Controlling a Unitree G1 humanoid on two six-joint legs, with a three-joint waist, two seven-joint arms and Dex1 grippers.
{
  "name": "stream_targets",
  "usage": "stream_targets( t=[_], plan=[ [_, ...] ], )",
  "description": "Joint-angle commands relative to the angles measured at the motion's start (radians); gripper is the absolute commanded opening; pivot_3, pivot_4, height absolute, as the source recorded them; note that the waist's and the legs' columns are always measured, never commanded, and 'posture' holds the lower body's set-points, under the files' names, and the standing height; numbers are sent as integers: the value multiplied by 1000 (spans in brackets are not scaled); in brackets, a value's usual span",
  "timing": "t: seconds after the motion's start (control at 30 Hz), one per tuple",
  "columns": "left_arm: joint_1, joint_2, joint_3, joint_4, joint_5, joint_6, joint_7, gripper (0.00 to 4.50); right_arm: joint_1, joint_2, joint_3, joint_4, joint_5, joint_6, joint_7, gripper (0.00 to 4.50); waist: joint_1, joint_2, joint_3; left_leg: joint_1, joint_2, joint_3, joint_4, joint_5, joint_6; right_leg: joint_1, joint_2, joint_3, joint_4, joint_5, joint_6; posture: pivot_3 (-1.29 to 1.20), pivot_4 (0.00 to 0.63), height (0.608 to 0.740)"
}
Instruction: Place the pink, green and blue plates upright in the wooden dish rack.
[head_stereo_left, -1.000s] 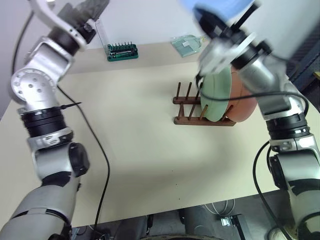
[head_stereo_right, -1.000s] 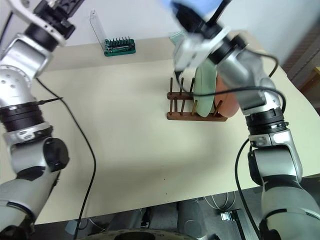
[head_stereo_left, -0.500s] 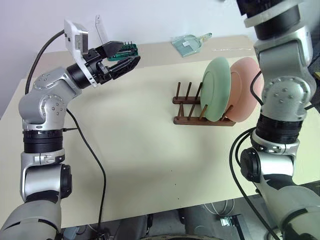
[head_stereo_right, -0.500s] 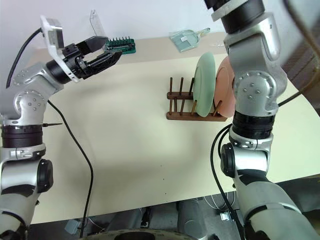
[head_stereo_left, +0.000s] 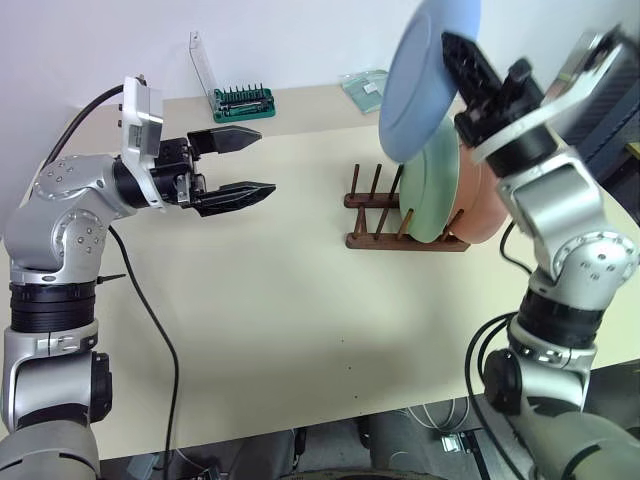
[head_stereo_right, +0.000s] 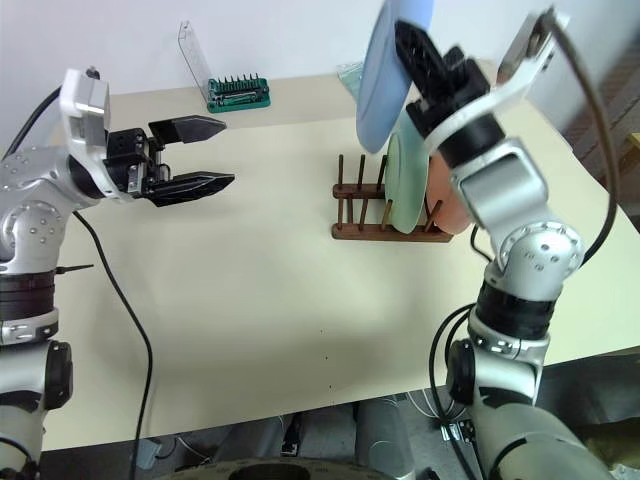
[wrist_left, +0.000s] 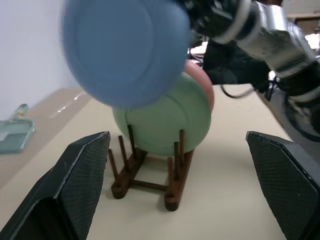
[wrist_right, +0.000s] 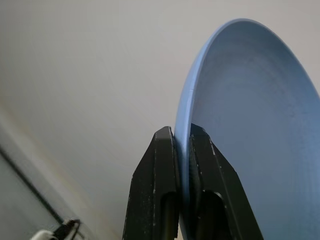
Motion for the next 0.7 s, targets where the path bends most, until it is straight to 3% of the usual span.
stream_targets(
  t=[0.03,0.47,0.7],
  plan=[
    [-20,-6,11,-2,4,-18,11,4475,15,5,1,-78,36,-18,-15,0,0,0,0,0,0,1,0,0,0,0,0,0,0,0,0,0,150,740],
    [-32,-24,3,-14,1,-4,23,4475,59,-22,26,-110,145,-4,-6,0,0,0,0,0,0,2,0,0,1,-1,0,1,0,0,0,0,150,740],
    [-42,-22,9,-18,-13,34,43,4475,117,-65,73,-132,75,22,74,0,2,0,0,0,0,2,0,0,1,-1,0,1,0,0,0,0,150,740]
  ],
)
